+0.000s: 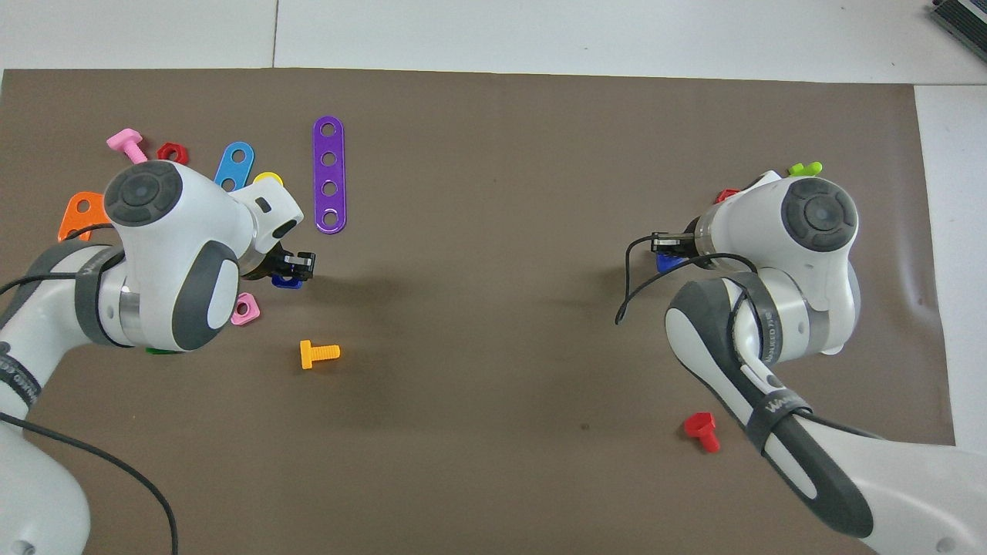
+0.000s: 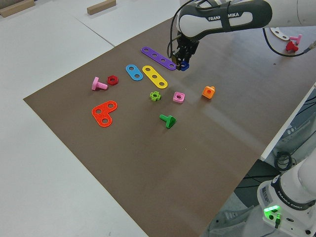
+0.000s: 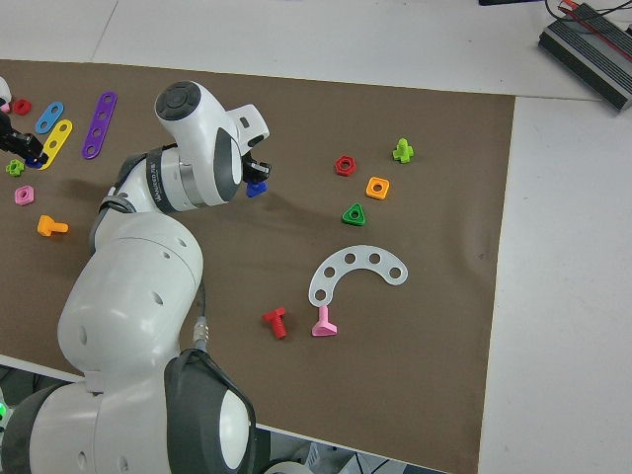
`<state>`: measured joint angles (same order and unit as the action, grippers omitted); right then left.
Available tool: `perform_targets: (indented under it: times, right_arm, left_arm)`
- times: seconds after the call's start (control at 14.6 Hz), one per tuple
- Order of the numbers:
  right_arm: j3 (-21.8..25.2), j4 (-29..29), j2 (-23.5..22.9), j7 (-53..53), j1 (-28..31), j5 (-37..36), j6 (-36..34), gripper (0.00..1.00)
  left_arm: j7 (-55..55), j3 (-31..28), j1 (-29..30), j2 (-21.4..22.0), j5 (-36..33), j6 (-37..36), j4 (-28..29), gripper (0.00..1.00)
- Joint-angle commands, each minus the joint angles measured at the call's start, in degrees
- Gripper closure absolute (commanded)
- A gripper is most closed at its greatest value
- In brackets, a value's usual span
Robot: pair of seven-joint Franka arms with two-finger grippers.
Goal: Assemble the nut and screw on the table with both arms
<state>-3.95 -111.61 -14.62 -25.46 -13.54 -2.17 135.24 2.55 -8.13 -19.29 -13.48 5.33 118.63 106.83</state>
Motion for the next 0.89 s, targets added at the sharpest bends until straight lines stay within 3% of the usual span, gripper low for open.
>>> perform_targets:
  times: [0.0, 0.27, 0.82]
  right_arm:
    - [0.00, 4.64, -3.04, -5.99, -3.41, -0.64, -1.12, 1.00]
    - [0.17, 14.46, -8.66, -15.31, -9.74, -1.60, -5.85, 1.00]
    - [0.08, 15.54, -12.37, -25.43, -16.68, -5.74, -7.53, 1.00]
  left_arm:
    - [1.13, 0.14, 0.30, -1.64, 1.52, -2.61, -3.38, 1.00]
    - [6.06, 0.05, -0.58, -2.17, 2.84, -2.70, -3.65, 1.00]
    - [13.07, 0.40, -3.47, -2.43, 3.28, 0.81, -4.00, 1.00]
